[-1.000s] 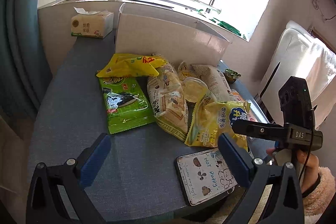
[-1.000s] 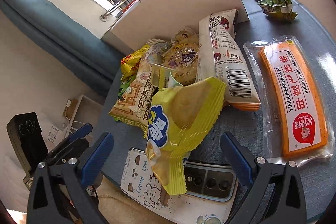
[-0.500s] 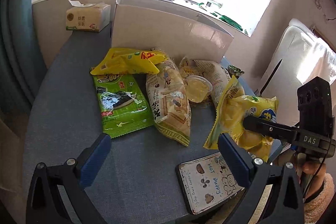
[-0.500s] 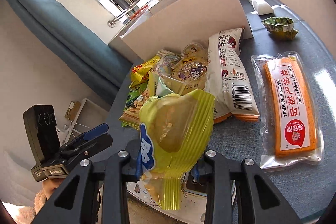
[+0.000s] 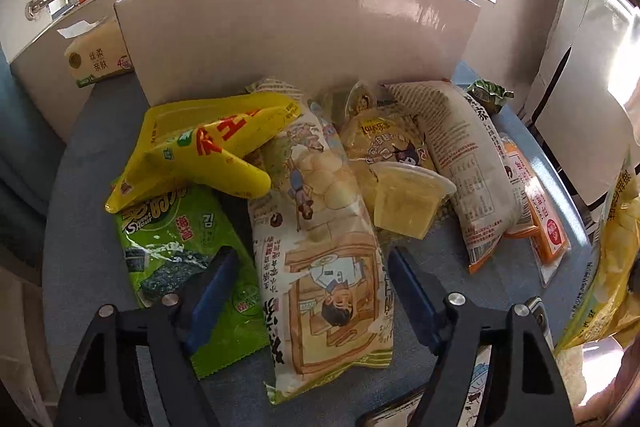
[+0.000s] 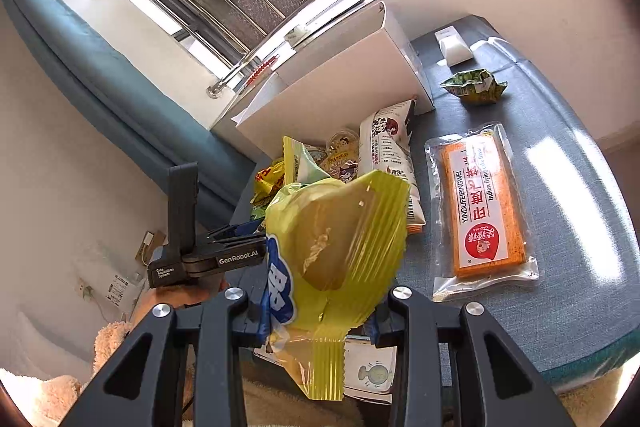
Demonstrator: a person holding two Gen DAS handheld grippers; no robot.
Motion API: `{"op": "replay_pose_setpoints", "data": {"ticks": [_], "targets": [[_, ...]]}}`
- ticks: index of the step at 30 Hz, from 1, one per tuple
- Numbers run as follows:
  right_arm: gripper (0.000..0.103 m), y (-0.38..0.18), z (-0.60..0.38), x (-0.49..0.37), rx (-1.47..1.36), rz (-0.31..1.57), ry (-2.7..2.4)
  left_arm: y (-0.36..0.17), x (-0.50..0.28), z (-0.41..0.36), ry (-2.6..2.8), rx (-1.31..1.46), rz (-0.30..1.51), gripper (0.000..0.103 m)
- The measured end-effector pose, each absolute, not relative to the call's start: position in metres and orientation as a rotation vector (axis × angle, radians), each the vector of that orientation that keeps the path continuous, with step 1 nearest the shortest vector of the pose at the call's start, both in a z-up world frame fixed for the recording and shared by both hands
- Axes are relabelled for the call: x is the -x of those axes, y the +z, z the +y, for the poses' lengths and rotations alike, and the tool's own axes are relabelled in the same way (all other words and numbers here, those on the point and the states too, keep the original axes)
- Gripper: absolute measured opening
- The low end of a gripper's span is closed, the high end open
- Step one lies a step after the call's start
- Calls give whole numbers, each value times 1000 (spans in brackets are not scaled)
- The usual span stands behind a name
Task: Organize snacks
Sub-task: 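Grasp the yellow chip bag with the right tool while the left grasps the long cracker bag, then lower both bags into the white box and open both tools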
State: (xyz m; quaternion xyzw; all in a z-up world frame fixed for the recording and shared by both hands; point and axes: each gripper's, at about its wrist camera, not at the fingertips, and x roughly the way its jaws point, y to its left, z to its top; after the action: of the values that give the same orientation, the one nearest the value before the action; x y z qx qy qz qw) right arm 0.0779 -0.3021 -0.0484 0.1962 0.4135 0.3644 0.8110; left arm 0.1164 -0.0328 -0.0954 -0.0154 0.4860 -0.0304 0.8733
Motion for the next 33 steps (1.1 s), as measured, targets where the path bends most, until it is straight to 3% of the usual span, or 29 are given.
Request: {"op": "replay_pose_setpoints", "data": {"ticks": [3,6,21,27,33], "targets": [[37,-49,-300,-75,-408,886,781,-91,-117,-40,-81,-29,1015,44],[37,-50,-299,-74,-414,890,792,-83,-104,-37,-89,-30,971,38],[37,-40,-277,-79,-368,882,816,-32,-17,-18,-279,153,810,37],[37,-9,-263,-106,-293,808,814,10,-44,-11,-290,152,704,37],[37,46,-233,-174,-201,709,750,58,-120,20,-208,188,604,37]]}}
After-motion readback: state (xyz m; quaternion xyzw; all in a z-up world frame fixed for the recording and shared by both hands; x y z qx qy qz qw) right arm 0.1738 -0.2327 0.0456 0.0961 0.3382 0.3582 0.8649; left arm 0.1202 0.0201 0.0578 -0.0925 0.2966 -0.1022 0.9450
